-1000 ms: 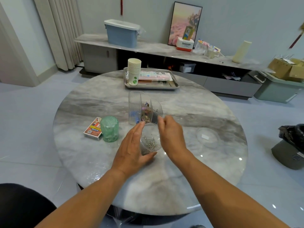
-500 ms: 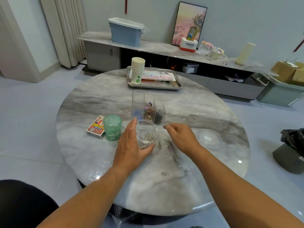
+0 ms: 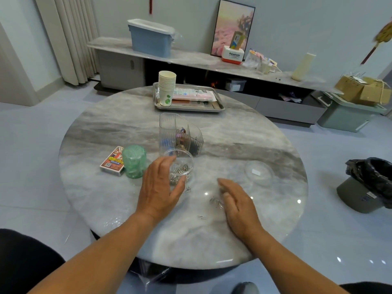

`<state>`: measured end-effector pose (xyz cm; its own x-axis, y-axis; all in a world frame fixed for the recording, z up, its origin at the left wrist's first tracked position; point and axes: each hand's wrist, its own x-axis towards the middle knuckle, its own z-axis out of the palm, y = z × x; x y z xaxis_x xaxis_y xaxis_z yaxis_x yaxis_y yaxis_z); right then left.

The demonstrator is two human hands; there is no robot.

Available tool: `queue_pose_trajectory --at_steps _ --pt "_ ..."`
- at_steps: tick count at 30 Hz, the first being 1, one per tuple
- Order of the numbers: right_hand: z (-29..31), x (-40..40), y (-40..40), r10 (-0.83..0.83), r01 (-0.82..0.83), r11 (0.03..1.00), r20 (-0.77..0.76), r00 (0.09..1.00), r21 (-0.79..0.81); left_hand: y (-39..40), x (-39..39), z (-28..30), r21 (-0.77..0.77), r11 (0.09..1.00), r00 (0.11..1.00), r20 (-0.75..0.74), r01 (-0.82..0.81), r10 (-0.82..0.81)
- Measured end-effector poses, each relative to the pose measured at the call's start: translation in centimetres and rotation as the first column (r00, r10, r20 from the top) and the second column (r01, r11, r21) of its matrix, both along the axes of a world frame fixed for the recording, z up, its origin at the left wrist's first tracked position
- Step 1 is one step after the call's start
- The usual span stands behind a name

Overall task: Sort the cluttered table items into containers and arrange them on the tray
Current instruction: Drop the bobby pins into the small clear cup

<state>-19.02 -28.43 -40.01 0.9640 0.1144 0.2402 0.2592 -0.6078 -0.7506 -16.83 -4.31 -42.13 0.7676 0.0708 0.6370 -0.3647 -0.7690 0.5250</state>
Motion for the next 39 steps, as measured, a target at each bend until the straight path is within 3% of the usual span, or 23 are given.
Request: queue_pose_trajectory --at_steps 2,4,8,10,12,15,18,21,24,28,31,34,36,39 --pt "-0.1 -0.5 0.8 -0.19 0.205 0.959 -0.094 0.977 0.194 -0.4 -0.7 -0.3 0.046 0.997 0.994 0.087 0.055 -0.059" --pt "-0.1 -0.5 1.7 -0.255 0.292 0.916 -0.162 0.953 0.276 -0.7 -1.0 -0.5 0.046 0.994 0.986 0.129 0.104 -0.109" --pt "-0.1 0.0 4.3 -0.26 0.311 0.902 -0.197 0.945 0.3 -0.8 -1.0 -0.5 0.019 0.997 0.989 0.128 0.076 -0.078" --pt "-0.1 0.0 5.9 -0.224 0.281 0.908 -0.207 0.952 0.31 -0.7 -1.1 -0.4 0.075 0.996 0.992 0.12 0.04 -0.049" --pt "0.1 0.0 7.2 -0.134 0.205 0.924 -0.228 0.964 0.323 -0.9 -1.5 -0.4 0.092 0.987 0.99 0.038 0.128 -0.132" --pt "0.8 0.5 7.7 0.003 0.111 0.91 -0.274 0.962 0.399 -1.2 -2.2 -0.1 0.018 0.954 0.934 -0.211 0.299 -0.289" --pt "1.2 1.2 6.2 -0.054 0.165 0.862 -0.237 0.97 0.478 -1.4 -2.2 -0.3 0.075 0.931 0.887 -0.339 0.358 -0.314" --pt "1.8 1.8 2.9 -0.05 0.129 0.95 -0.27 0.962 0.284 -1.9 -2.5 -0.2 0.15 0.897 0.831 -0.463 0.416 -0.308" --pt "3.3 2.2 -0.4 0.138 -0.117 0.99 -0.503 0.853 0.074 -2.4 -3.3 0.3 0.11 0.853 0.735 -0.572 0.51 -0.365" --pt "5.3 1.6 -0.4 0.269 -0.465 0.842 -0.537 0.8 -0.272 -3.1 -4.2 1.1 -0.146 0.802 0.568 -0.634 0.579 -0.525" --pt "5.2 1.1 1.4 0.268 -0.499 0.766 -0.504 0.821 -0.405 -2.3 -3.9 1.8 -0.211 0.832 0.621 -0.578 0.513 -0.529" --pt "5.1 1.6 2.5 0.247 -0.482 0.75 -0.484 0.84 -0.454 -0.6 -3.2 2.5 0.008 0.877 0.7 -0.606 0.48 -0.378" --pt "5.4 2.1 2.9 0.239 -0.471 0.757 -0.48 0.844 -0.453 0.0 -2.6 2.9 0.072 0.885 0.66 -0.695 0.459 -0.286" --pt "5.7 2.6 3.3 0.206 -0.454 0.755 -0.486 0.849 -0.473 -0.8 -2.1 3.1 0.037 0.906 0.619 -0.742 0.421 -0.257"
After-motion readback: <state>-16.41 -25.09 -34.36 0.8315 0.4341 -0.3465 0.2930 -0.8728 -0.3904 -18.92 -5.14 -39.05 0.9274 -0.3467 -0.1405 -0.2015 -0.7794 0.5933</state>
